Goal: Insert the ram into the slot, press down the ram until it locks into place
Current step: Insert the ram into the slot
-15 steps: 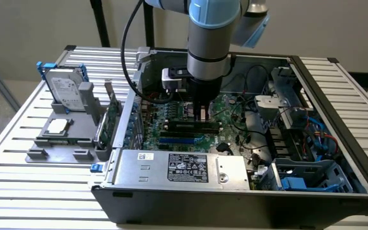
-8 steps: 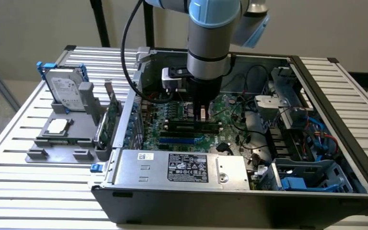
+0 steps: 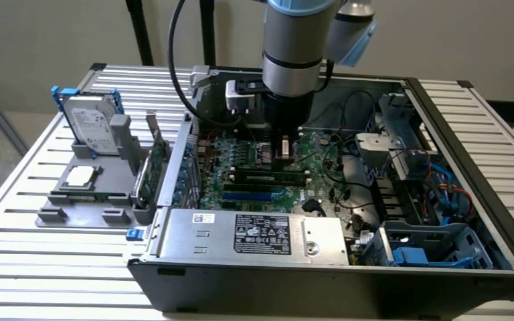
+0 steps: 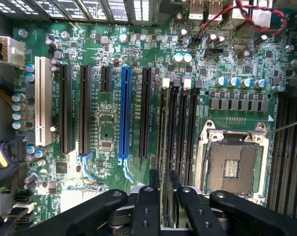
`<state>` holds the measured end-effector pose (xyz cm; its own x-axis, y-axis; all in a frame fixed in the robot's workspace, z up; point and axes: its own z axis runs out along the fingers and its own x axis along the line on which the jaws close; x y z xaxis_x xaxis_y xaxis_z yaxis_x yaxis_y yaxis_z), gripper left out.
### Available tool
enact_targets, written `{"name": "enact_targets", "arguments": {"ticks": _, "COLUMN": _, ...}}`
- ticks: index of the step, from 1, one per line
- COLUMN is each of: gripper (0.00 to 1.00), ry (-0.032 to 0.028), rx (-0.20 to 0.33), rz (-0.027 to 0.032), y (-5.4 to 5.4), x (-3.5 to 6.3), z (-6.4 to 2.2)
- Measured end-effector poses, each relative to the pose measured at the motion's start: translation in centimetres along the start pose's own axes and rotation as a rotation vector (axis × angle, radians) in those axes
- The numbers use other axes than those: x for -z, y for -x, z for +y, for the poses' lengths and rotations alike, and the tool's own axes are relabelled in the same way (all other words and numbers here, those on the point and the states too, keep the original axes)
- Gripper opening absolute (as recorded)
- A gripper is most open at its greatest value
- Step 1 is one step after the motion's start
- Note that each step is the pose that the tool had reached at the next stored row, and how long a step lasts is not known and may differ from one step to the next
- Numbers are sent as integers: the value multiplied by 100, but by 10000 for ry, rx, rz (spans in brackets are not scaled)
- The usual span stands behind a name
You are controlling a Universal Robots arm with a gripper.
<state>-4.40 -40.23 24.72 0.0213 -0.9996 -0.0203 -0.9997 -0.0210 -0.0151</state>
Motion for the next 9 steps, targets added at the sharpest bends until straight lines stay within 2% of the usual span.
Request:
{"name": "enact_targets", "arguments": {"ticks": 2, "gripper": 20, "ry": 16, "rx": 0, "rz": -2, "y": 0, "x": 23, "z": 0}}
{"name": "enact_targets", "arguments": {"ticks": 3, "gripper": 13, "ry": 19, "rx": -1, "rz": -3, "y": 1, "x": 24, "z": 0}}
{"name": "enact_targets", "arguments": {"ticks": 4, "gripper": 11, "ry": 19, "rx": 0, "rz": -3, "y": 1, "x": 24, "z": -1}}
{"name": "enact_targets", "arguments": {"ticks": 9, "gripper": 11, "ry": 20, "rx": 0, "rz": -7, "y": 1, "x": 24, "z": -1}}
